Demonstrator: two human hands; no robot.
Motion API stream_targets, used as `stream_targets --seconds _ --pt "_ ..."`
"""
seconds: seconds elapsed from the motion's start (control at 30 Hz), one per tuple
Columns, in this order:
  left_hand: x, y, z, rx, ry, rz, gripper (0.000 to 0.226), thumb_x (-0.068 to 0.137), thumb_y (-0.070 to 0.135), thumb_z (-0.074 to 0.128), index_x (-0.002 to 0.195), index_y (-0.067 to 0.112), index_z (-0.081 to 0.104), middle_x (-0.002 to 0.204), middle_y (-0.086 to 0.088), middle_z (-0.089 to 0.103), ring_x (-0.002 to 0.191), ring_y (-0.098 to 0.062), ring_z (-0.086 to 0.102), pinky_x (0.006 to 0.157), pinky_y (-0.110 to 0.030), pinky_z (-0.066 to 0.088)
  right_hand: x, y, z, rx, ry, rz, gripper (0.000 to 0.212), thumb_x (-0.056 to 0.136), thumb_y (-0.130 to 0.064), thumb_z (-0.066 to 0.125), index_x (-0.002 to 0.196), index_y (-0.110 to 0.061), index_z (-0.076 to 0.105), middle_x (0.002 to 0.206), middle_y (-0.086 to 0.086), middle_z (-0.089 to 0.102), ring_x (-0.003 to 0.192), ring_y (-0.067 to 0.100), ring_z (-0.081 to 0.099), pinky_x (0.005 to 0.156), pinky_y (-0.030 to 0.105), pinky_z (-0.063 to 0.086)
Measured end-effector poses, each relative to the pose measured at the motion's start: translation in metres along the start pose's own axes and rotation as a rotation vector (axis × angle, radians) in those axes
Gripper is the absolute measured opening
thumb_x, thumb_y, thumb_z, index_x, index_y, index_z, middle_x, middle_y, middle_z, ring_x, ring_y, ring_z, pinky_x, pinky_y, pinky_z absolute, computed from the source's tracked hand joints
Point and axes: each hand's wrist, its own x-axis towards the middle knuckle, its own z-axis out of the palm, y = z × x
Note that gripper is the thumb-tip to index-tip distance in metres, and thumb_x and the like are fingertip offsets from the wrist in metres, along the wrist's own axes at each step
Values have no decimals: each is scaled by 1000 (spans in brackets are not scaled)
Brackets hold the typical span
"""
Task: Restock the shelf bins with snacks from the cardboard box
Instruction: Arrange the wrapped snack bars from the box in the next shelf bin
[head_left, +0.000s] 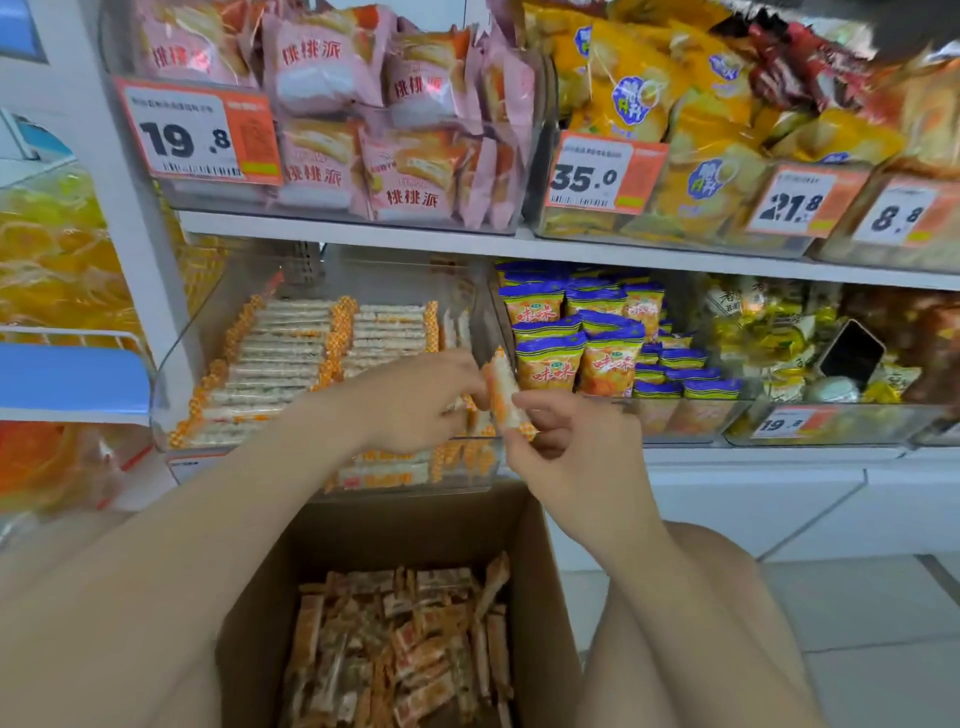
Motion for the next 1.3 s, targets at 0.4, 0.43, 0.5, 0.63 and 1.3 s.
stream_targets --seconds 0.4,0.43,0.5,0.63,1.3 --pt "2 -15 -2 9 -179 -112 53 97 38 54 149 30 55 154 5 53 142 -18 47 116 -41 40 30 -2 23 -594 -50 -212 13 91 -26 70 97 -14 73 68 0 64 66 22 63 57 33 50" --pt "1 -16 -1 -18 -174 -116 52 99 33 56 151 29 53 156 5 51 144 -17 45 118 -38 39 33 -4 25 -624 -64 -208 14 93 -25 68 100 -14 72 73 3 66 71 25 65 58 34 51" --pt "0 -18 0 -65 -142 -118 51 100 29 59 150 28 54 156 7 51 143 -14 45 118 -34 37 39 -6 31 -689 -54 -224 14 98 -21 66 107 -15 73 87 6 69 81 29 69 59 35 52" --pt "-4 -23 0 -120 -104 -121 48 103 35 61 150 28 54 155 11 50 144 -10 44 113 -24 33 45 -1 41 -791 -96 -172 15 100 -25 68 109 -17 77 111 6 58 98 30 65 71 35 50" --pt "-32 19 -2 -1329 245 -429 27 96 16 74 122 11 68 118 -12 76 105 -28 76 96 -46 60 4 -22 19 524 -197 387 32 89 -23 85 114 -20 65 98 -1 79 91 18 76 76 35 61"
